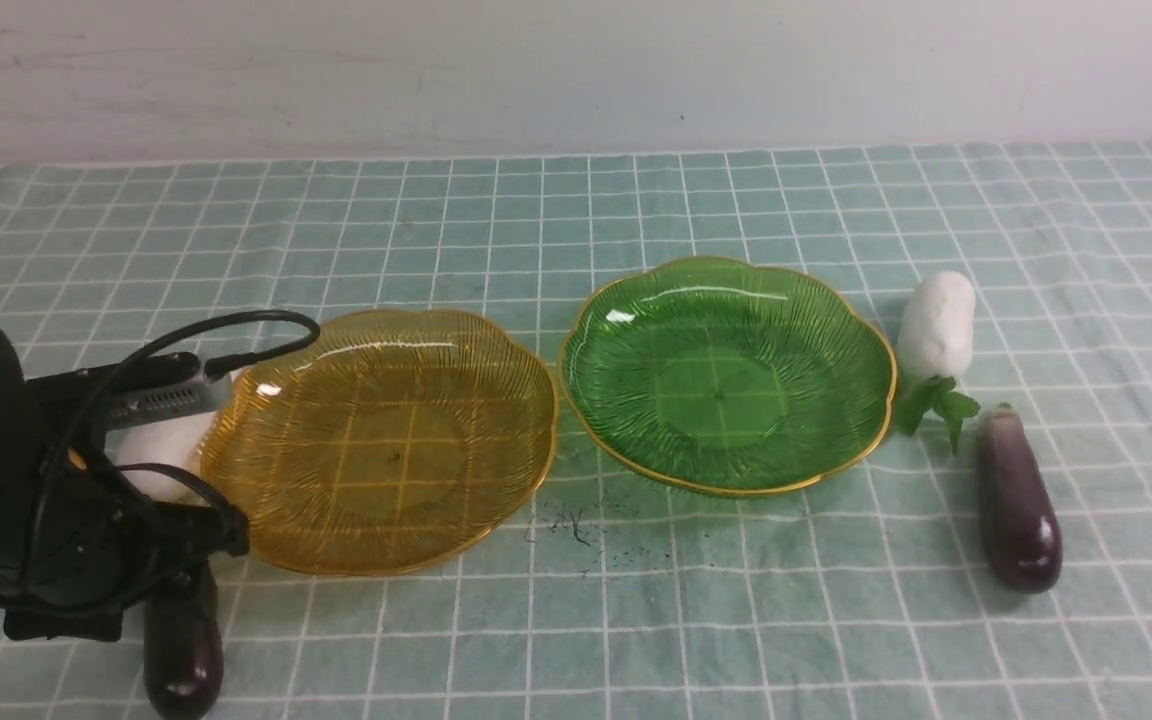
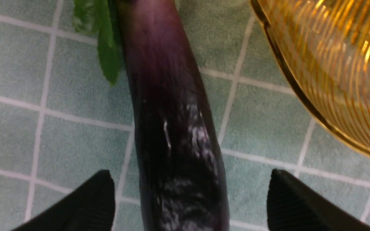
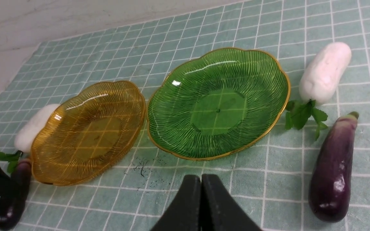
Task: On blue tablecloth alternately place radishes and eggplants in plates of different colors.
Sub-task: 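Pick up the eggplant and place it in the yellow plate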
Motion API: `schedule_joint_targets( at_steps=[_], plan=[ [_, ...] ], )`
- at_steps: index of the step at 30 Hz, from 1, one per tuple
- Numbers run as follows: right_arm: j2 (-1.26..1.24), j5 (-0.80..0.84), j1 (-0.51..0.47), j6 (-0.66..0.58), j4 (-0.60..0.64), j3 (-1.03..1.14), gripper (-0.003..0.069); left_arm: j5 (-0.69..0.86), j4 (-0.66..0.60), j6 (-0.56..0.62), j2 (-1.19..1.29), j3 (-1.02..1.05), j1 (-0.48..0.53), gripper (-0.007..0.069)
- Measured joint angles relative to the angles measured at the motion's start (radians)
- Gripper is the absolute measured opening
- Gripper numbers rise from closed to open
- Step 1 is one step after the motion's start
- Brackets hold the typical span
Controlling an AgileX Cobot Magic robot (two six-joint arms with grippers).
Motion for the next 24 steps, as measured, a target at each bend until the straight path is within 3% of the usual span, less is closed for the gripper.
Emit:
schedule_joint_targets(
  at_steps=[6, 8, 12, 17, 24],
  plan=[
    [0.0, 0.0, 0.0, -0.003, 0.001, 0.0, -0.0014, -0.027, 0.009, -0.014, 0.102, 0.0, 0.0, 0.0591],
    [0.0, 0.0, 0.0, -0.005, 0.003, 0.0, -0.0014, -0.023, 0.009, -0.014, 0.121, -0.001, 0.0, 0.0535],
    [0.0, 0.0, 0.0, -0.011, 0.003, 0.0, -0.0014, 0.02, 0.026, -0.024, 0.126, -0.009, 0.0, 0.0337],
    [0.001, 0.003, 0.0, 0.002, -0.011, -0.003, -0.0014, 0.119, 0.057, -0.029, 0.083, -0.009, 0.0, 0.0343],
    [0.079, 0.086, 0.0, 0.128, -0.17, -0.063, -0.0014, 0.233, 0.079, -0.023, -0.147, -0.009, 0.0, 0.0345]
  ],
)
